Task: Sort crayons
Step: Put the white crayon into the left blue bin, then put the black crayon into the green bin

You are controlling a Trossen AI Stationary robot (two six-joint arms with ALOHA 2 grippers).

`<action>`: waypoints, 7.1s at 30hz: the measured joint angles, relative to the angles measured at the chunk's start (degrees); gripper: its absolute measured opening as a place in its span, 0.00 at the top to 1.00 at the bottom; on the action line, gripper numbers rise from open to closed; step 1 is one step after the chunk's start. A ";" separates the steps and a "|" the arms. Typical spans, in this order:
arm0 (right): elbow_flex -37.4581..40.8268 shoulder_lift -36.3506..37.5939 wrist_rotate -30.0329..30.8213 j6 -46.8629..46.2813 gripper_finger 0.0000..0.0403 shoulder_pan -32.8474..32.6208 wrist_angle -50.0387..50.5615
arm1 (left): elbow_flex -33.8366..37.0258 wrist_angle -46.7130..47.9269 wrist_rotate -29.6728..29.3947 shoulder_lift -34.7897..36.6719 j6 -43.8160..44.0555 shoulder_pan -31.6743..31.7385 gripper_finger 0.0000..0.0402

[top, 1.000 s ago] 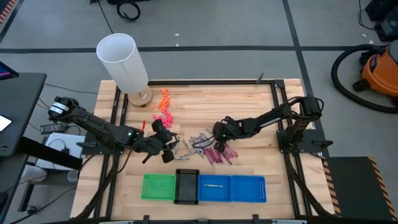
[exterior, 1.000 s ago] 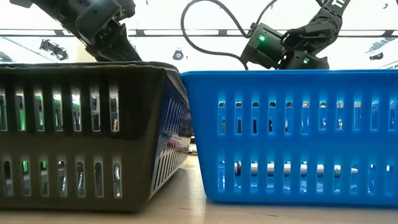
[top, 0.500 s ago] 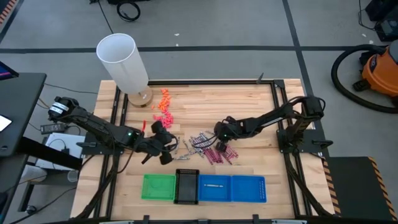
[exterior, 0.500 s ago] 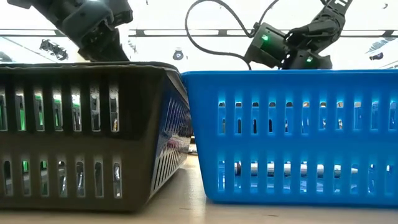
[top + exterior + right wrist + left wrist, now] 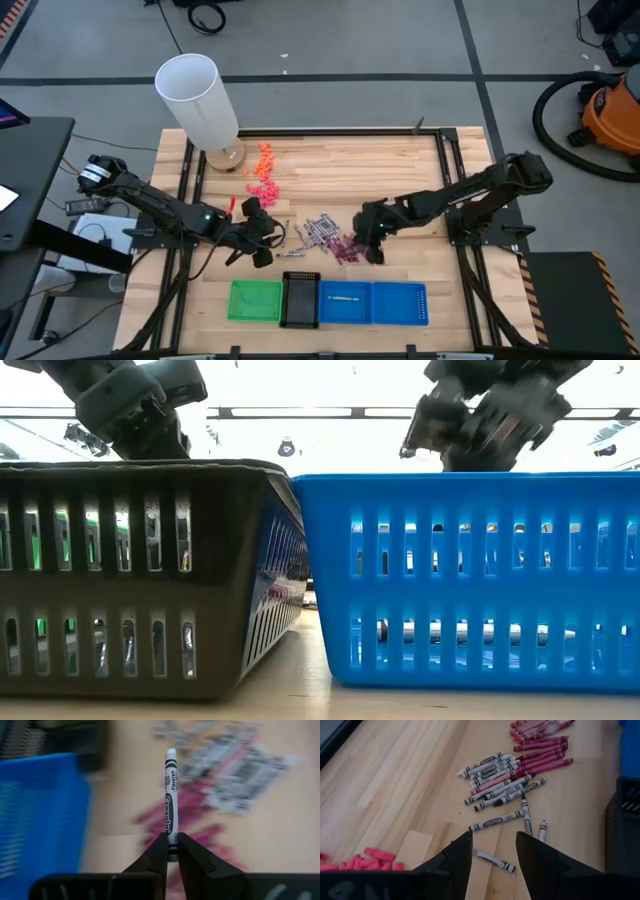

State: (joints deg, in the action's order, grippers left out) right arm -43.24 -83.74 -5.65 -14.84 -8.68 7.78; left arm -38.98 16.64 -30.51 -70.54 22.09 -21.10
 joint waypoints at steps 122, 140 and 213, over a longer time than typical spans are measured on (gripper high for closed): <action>17.11 3.20 34.08 10.98 0.69 -5.75 -44.00 | -23.19 25.03 -7.67 -28.11 36.02 0.44 0.60; 17.11 3.20 29.97 11.63 0.69 -6.82 -45.23 | -24.96 26.59 6.06 -33.51 44.60 6.86 0.60; 17.11 3.20 30.23 12.48 0.69 -8.11 -46.72 | -21.05 24.76 18.50 -18.86 33.63 -23.21 0.95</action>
State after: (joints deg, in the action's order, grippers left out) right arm -26.13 -80.53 24.57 -2.35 -16.80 -38.94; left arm -60.03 41.41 -12.01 -89.40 55.72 -44.31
